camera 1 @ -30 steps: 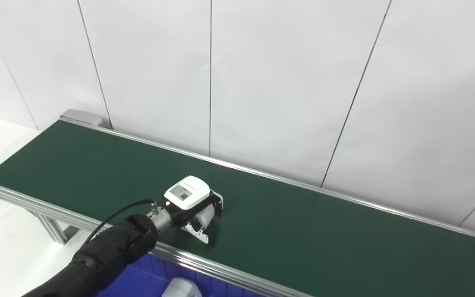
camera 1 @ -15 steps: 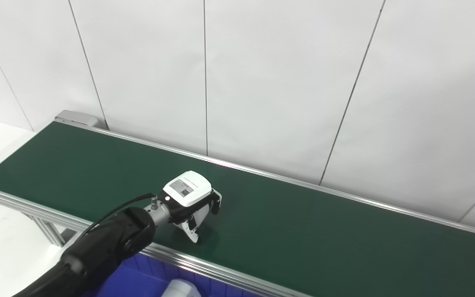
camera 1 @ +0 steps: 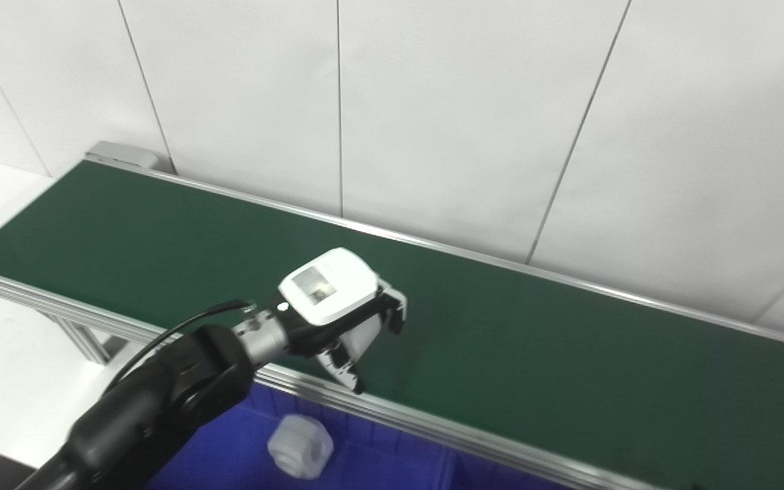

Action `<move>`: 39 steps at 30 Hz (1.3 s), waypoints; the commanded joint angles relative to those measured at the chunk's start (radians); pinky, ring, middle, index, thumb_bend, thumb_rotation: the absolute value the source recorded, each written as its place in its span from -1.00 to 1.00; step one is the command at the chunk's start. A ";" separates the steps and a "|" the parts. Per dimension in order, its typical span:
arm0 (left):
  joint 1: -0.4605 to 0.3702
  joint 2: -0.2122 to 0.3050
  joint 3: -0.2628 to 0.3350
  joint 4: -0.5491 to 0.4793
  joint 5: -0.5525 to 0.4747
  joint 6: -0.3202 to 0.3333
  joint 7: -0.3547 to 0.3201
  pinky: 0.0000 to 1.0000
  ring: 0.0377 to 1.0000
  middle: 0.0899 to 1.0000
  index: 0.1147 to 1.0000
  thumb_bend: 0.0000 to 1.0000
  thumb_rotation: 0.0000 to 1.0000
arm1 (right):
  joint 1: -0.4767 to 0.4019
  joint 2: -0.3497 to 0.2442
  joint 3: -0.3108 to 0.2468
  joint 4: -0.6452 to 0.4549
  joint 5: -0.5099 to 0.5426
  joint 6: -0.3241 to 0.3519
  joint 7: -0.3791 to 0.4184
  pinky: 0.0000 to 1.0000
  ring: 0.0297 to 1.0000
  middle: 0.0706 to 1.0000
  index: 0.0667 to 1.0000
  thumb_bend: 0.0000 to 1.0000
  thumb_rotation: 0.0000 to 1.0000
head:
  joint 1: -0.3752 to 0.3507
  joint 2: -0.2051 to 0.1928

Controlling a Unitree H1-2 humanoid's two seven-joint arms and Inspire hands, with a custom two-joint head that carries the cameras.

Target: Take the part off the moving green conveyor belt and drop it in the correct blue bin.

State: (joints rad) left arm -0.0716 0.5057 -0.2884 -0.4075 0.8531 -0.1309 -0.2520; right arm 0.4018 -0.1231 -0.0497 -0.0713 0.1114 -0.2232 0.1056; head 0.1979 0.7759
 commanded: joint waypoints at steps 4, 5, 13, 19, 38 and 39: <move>0.093 -0.045 0.026 -0.111 -0.006 0.024 -0.040 -0.27 -0.35 -0.29 -0.07 0.03 -1.00 | 0.006 -0.015 -0.010 -0.119 0.021 0.069 0.002 0.87 0.84 0.92 1.00 0.28 0.91 | -0.008 0.037; 0.107 -0.051 0.028 -0.118 -0.001 0.021 -0.045 -0.28 -0.36 -0.29 -0.07 0.03 -1.00 | 0.006 -0.015 -0.010 -0.127 0.021 0.076 0.002 0.88 0.84 0.92 1.00 0.26 0.91 | -0.008 0.037; 0.243 -0.089 0.012 -0.118 0.070 -0.009 -0.046 -0.26 -0.30 -0.24 -0.07 0.04 -1.00 | 0.003 -0.008 -0.008 -0.203 0.035 0.162 -0.003 0.97 0.88 0.97 1.00 0.21 0.93 | -0.021 0.076; 0.263 -0.097 0.009 -0.069 0.089 -0.025 -0.045 -0.15 -0.23 -0.24 -0.08 0.04 -1.00 | 0.001 -0.002 -0.009 -0.202 0.034 0.170 -0.006 0.95 0.87 0.96 1.00 0.23 0.91 | -0.031 0.077; 0.290 -0.146 0.039 -0.113 0.190 -0.065 0.061 0.60 0.70 0.80 0.69 0.85 -0.26 | 0.002 0.012 0.002 -0.204 -0.031 0.155 -0.014 0.89 0.84 0.93 1.00 0.12 0.96 | -0.061 0.074; 0.291 -0.148 0.043 -0.112 0.183 -0.070 0.069 0.59 0.69 0.79 0.69 0.86 -0.28 | 0.002 0.013 0.003 -0.205 -0.033 0.156 -0.015 0.89 0.84 0.93 1.00 0.11 0.97 | -0.063 0.074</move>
State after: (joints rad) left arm 0.2242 0.3625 -0.2601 -0.5004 1.0502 -0.1830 -0.2304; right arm 0.4040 -0.1132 -0.0462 -0.2448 0.0823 -0.0497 0.0970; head 0.1335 0.8498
